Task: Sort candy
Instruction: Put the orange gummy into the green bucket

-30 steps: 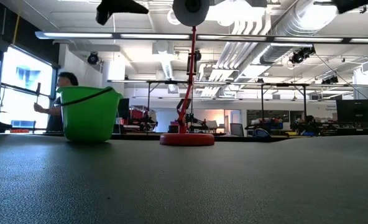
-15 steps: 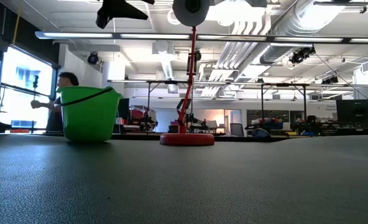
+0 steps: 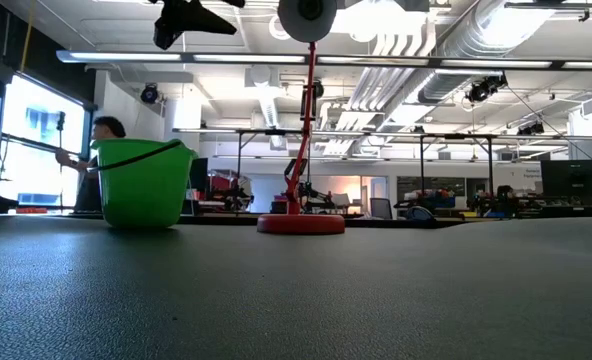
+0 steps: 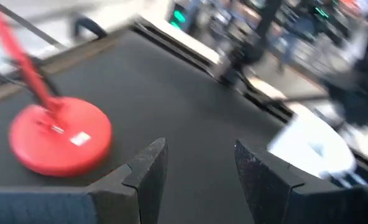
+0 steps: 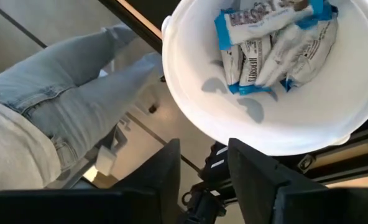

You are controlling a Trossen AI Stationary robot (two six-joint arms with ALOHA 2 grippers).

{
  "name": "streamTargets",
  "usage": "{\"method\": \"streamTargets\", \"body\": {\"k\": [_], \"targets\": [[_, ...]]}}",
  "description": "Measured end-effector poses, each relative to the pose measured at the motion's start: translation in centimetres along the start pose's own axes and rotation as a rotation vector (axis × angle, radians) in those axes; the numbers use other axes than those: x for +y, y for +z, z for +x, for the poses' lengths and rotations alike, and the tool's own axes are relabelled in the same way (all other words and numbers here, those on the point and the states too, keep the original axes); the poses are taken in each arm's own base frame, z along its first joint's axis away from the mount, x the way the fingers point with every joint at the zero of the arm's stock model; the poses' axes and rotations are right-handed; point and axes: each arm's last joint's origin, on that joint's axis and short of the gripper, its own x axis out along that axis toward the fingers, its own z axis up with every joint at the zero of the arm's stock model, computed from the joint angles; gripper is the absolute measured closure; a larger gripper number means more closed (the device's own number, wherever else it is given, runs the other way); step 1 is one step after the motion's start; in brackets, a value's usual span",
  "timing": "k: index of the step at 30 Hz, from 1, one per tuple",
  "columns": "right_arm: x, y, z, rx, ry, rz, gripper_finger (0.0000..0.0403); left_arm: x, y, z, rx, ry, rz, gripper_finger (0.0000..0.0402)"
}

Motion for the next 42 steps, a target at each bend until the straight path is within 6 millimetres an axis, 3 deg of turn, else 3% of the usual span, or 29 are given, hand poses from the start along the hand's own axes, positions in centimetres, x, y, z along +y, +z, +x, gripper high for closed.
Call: {"method": "streamTargets", "body": {"k": [6, 10, 14, 18, 25, 42], "targets": [[0.1, 0.0, 0.0, -0.001, 0.007, -0.044, 0.0277, 0.2, -1.9, -0.3, 0.301, -0.158, 0.035, 0.0227], [0.1, 0.4, -0.1, -0.066, 0.013, -0.133, 0.0281, 1.6, -3.8, -1.0, 0.531, -0.041, 0.058, 0.0227], [0.2, 1.4, -0.4, -0.155, 0.019, -0.158, 0.0281, 3.0, -5.2, -2.1, 0.691, 0.174, -0.056, 0.0227], [-0.1, 2.5, -0.8, -0.209, -0.02, -0.193, 0.0281, 3.6, -5.9, -3.0, 0.74, 0.362, -0.209, 0.0227], [-1.9, 3.9, -1.8, -0.215, -0.195, -0.253, 0.0281, 3.1, -6.5, -3.4, 0.773, 0.403, -0.361, 0.0227], [-6.3, 4.1, -8.4, -0.485, -0.338, -0.576, 0.0281, 3.8, -12.0, -2.2, 1.014, 0.631, -0.602, 0.0227]]}}
